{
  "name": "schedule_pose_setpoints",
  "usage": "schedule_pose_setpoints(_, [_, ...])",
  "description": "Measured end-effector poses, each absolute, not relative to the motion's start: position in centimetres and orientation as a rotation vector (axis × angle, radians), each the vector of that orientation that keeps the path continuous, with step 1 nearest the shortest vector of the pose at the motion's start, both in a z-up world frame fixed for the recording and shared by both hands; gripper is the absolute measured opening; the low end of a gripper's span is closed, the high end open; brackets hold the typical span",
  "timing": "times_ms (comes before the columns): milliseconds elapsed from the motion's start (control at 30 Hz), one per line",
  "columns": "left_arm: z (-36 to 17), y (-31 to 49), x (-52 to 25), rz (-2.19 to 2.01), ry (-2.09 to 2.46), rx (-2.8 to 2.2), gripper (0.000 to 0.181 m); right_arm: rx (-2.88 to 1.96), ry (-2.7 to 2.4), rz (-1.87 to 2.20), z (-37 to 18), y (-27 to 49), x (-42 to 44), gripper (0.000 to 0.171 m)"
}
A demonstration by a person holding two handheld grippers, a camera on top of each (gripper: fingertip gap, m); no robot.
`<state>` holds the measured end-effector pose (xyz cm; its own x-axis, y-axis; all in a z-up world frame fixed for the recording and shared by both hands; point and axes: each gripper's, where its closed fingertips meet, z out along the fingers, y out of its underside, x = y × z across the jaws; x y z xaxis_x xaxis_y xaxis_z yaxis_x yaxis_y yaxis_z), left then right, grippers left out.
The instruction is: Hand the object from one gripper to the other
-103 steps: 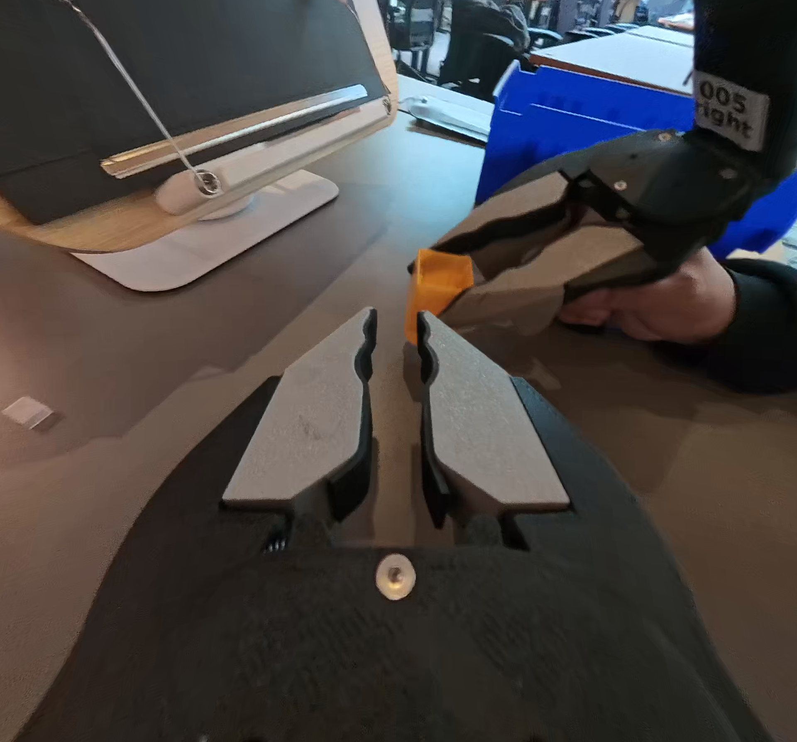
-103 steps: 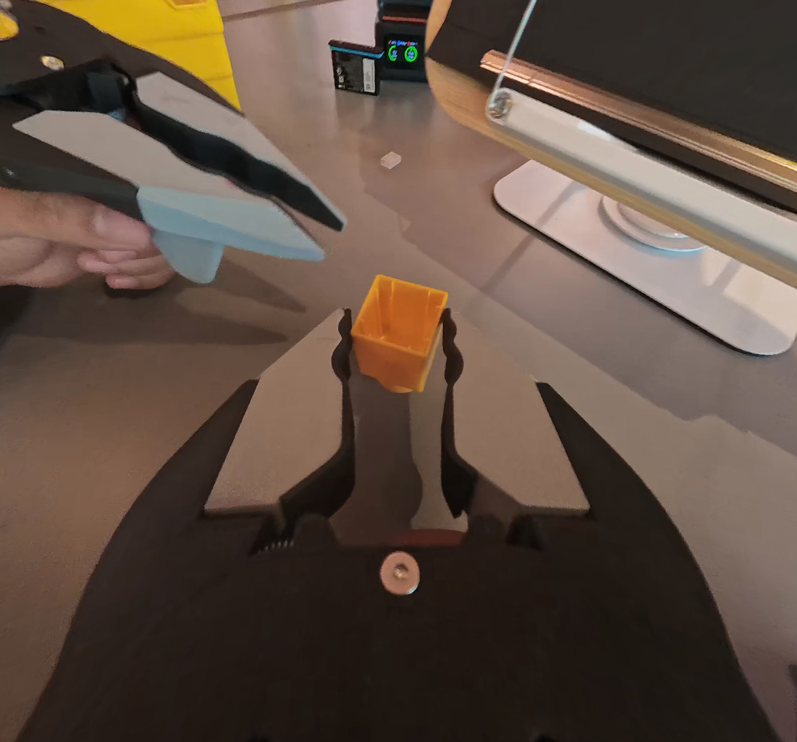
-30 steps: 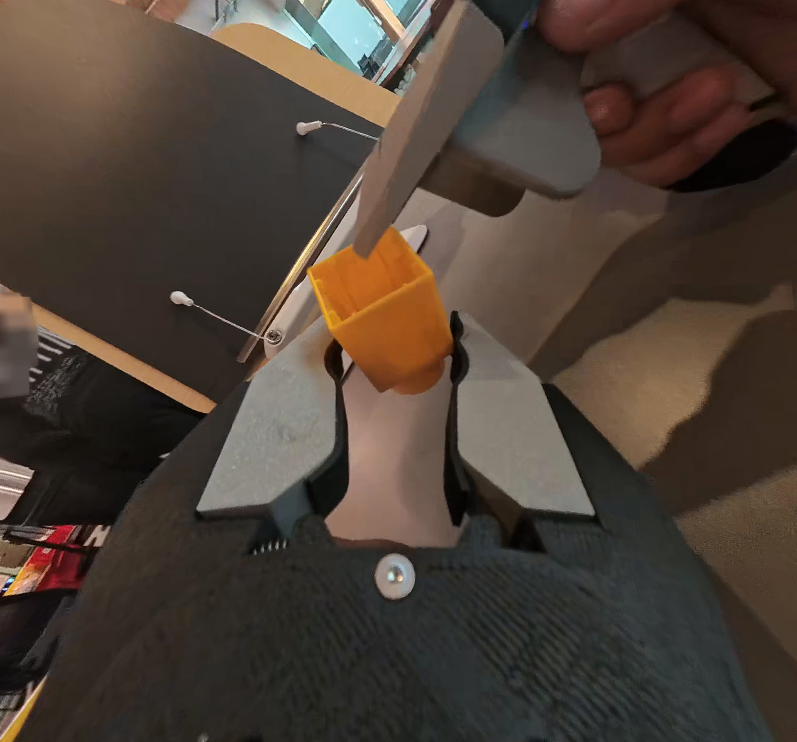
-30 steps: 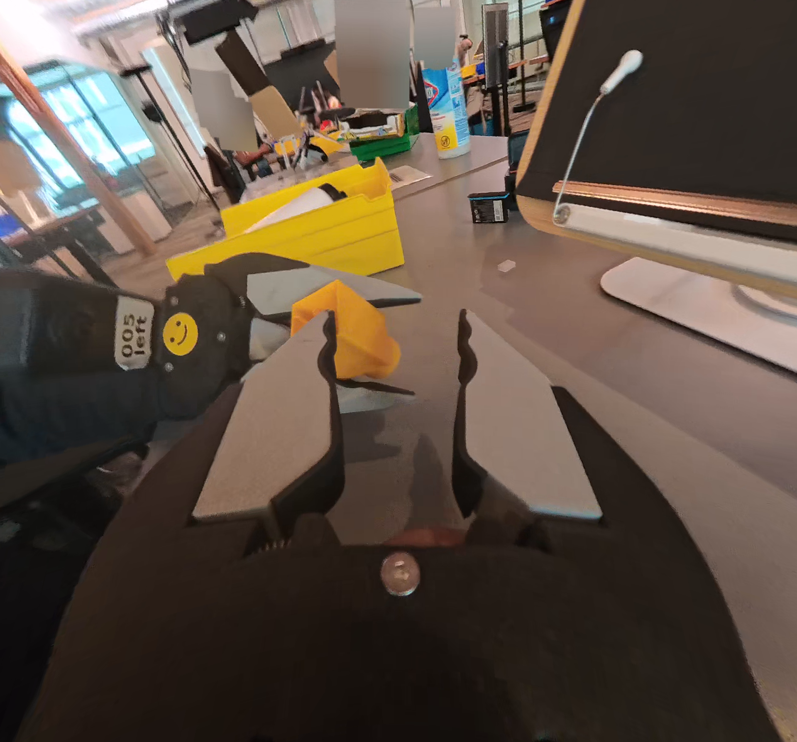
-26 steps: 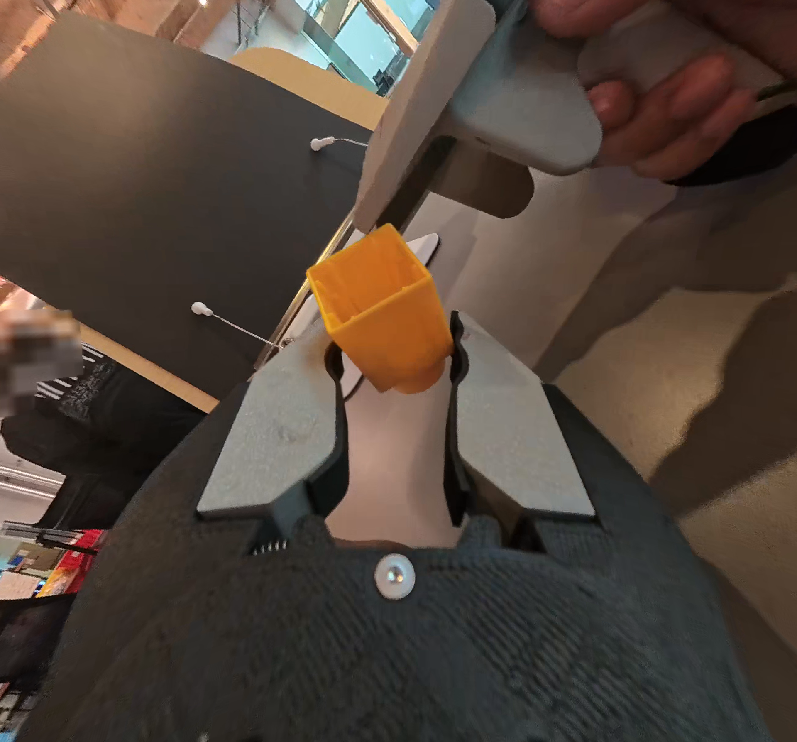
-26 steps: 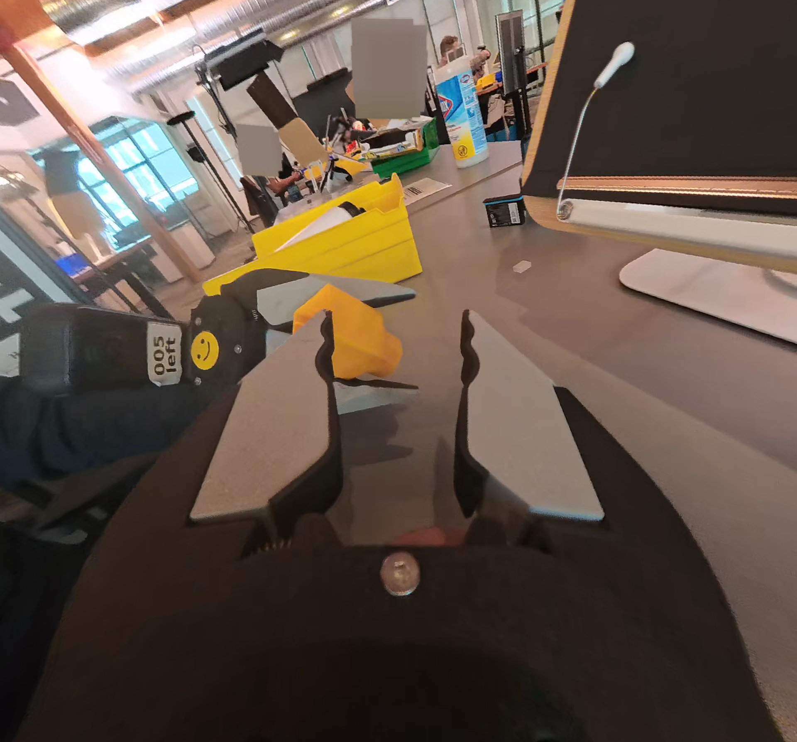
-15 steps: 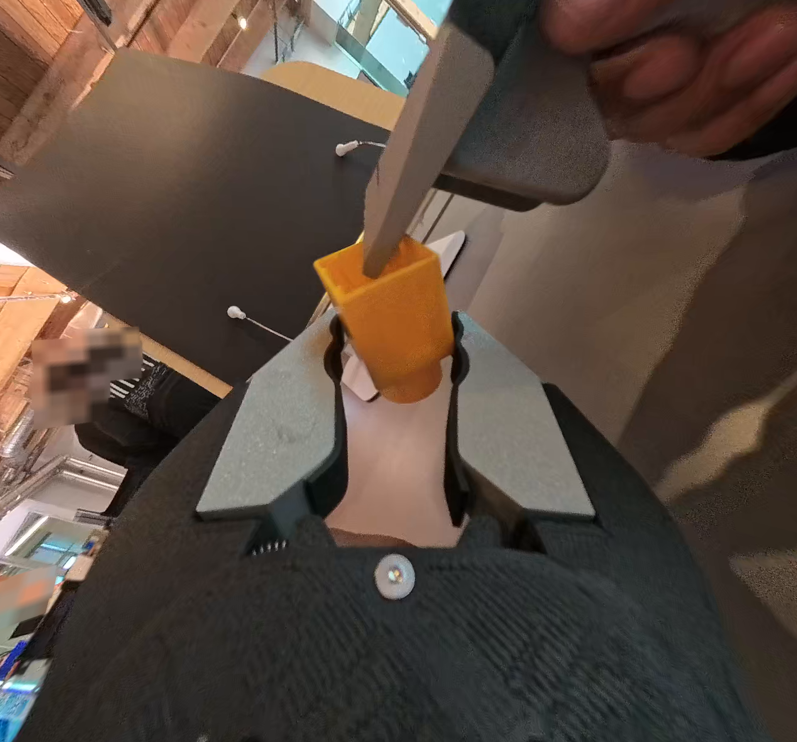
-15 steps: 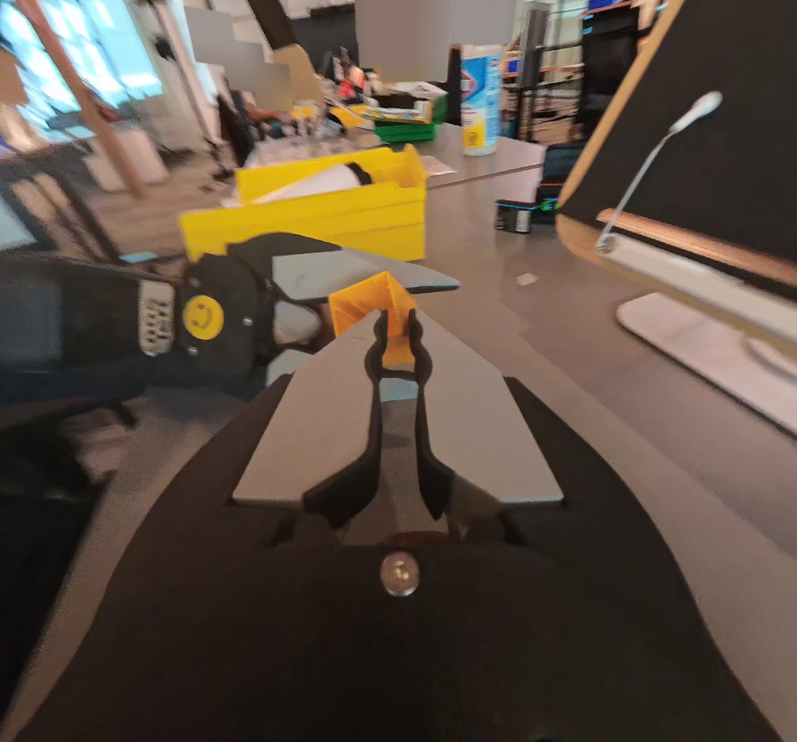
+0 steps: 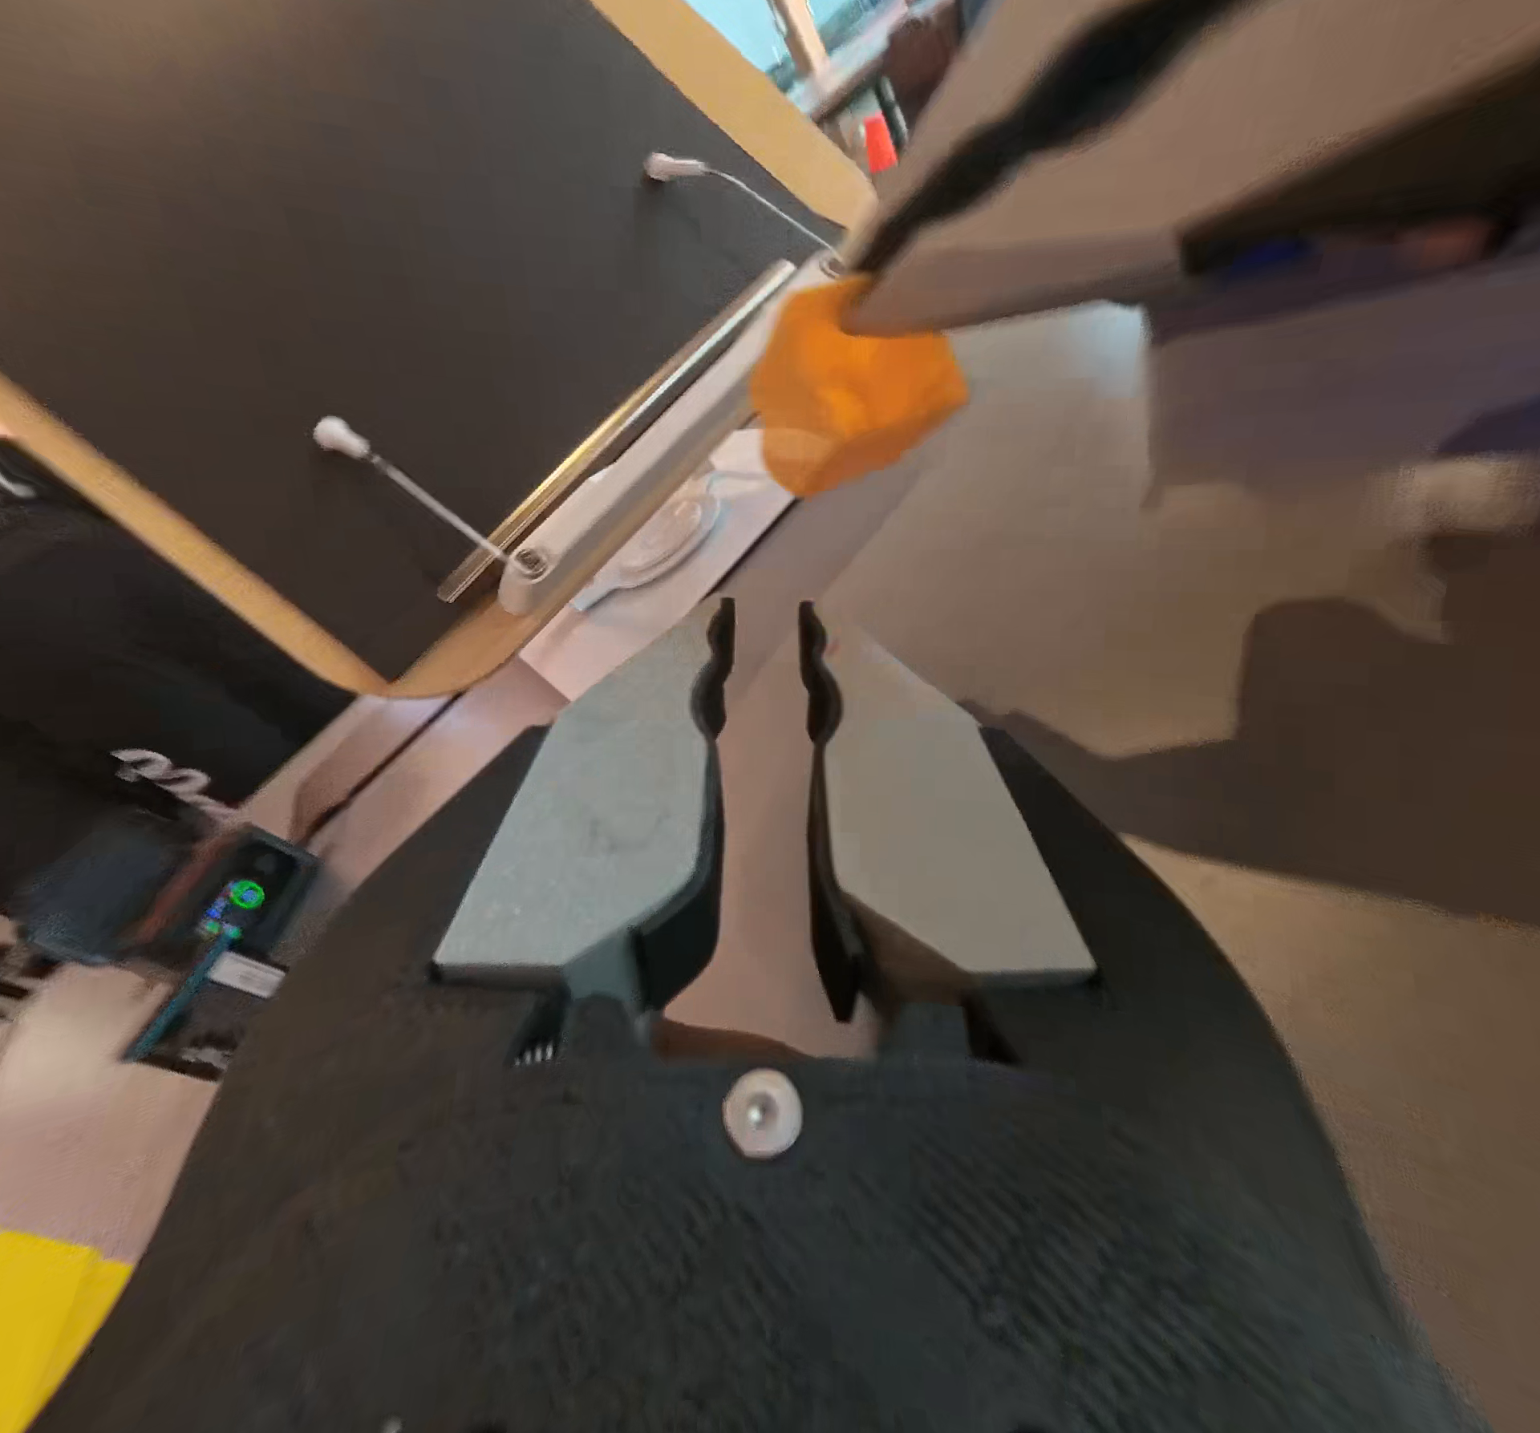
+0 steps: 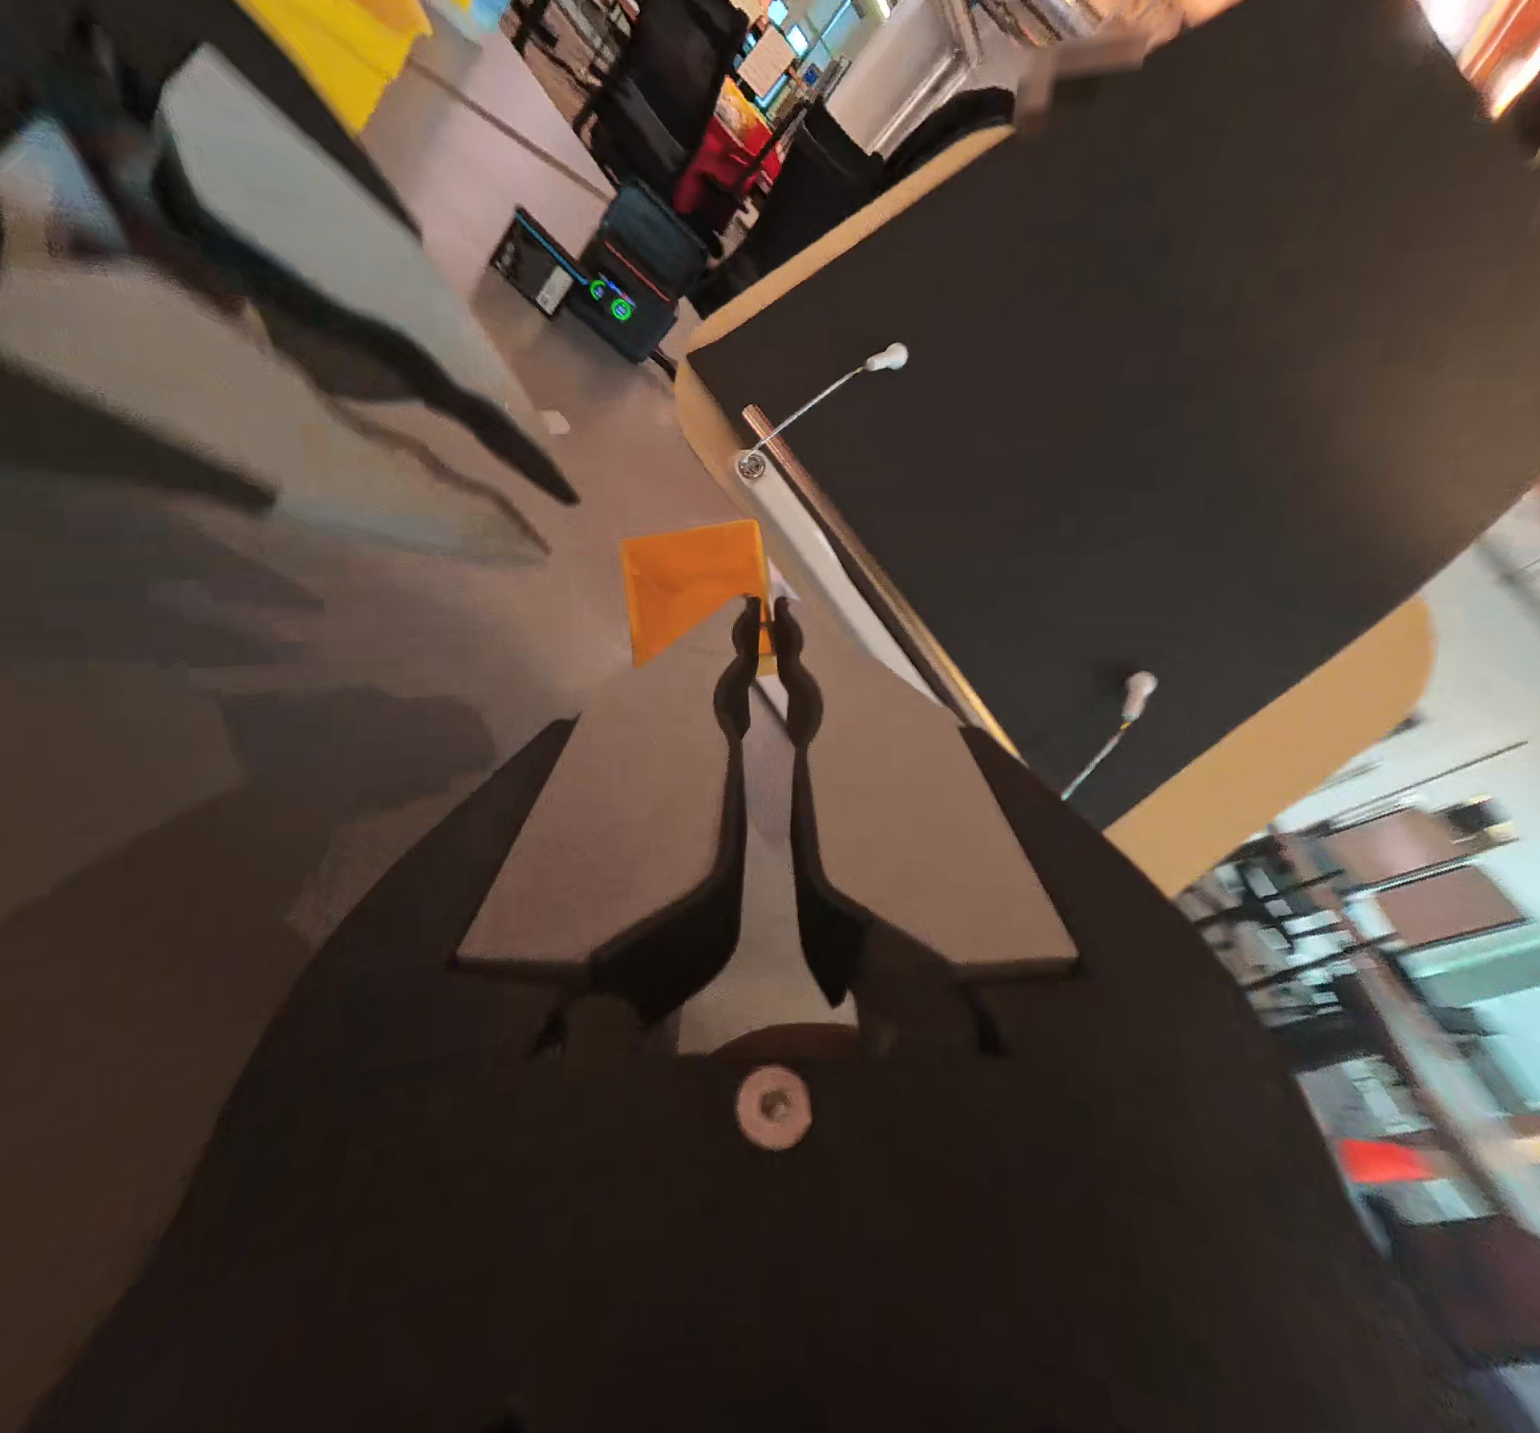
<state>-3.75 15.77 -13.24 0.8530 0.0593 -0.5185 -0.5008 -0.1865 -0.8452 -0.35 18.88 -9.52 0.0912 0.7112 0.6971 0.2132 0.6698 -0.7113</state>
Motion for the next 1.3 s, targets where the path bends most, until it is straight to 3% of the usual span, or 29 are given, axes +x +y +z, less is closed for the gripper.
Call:
schedule_pose_setpoints(33, [-12.7,15.5,-4.2,0.447,0.275,-1.690,0.013,-0.763,-1.479,0.389,-9.4,18.7,-0.3,0.000])
schedule_pose_setpoints(200, [-11.7,13.7,-3.1,-0.504,-0.066,-1.677,0.034,-0.544,-1.435,0.162,-8.3,18.1,0.1,0.000])
schedule_pose_setpoints(333, [-10.6,12.6,-4.9,-0.902,-0.271,-1.506,0.029,-0.351,-1.402,0.014,-8.0,15.7,0.4,0.000])
schedule_pose_setpoints(367, [-10.9,12.6,-4.6,-0.939,-0.258,-1.529,0.035,-0.303,-1.380,-0.016,-7.7,14.9,0.4,0.000])
schedule_pose_setpoints(433, [-11.8,12.9,-3.6,-0.987,-0.256,-1.597,0.069,-0.229,-1.355,-0.066,-7.7,13.5,0.4,0.000])
schedule_pose_setpoints(467, [-11.6,12.9,-2.7,-1.067,-0.251,-1.582,0.076,-0.193,-1.359,-0.073,-7.9,12.7,0.3,0.000])
schedule_pose_setpoints(600, [-10.2,12.2,-0.6,-1.333,-0.207,-1.488,0.065,-0.083,-1.383,-0.094,-9.0,10.2,0.0,0.000])
schedule_pose_setpoints(700, [-10.5,11.9,-0.2,-1.257,-0.139,-1.522,0.045,-0.082,-1.403,-0.106,-9.7,10.1,-0.3,0.000])
schedule_pose_setpoints(867, [-10.3,12.2,-2.2,-1.005,-0.116,-1.542,0.040,-0.167,-1.440,0.034,-10.5,10.6,-0.4,0.001])
schedule_pose_setpoints(967, [-9.6,12.1,-4.0,-0.874,-0.140,-1.500,0.040,-0.330,-1.592,0.380,-11.7,10.6,0.5,0.000])
schedule_pose_setpoints(1167, [-9.2,12.2,-5.6,-0.164,0.065,-1.565,0.040,-1.000,-1.504,1.250,-9.5,14.3,0.9,0.059])
schedule_pose_setpoints(1300, [-9.2,12.4,-2.3,0.366,0.409,-1.536,0.040,-1.222,-1.370,1.622,-8.7,15.3,0.7,0.069])
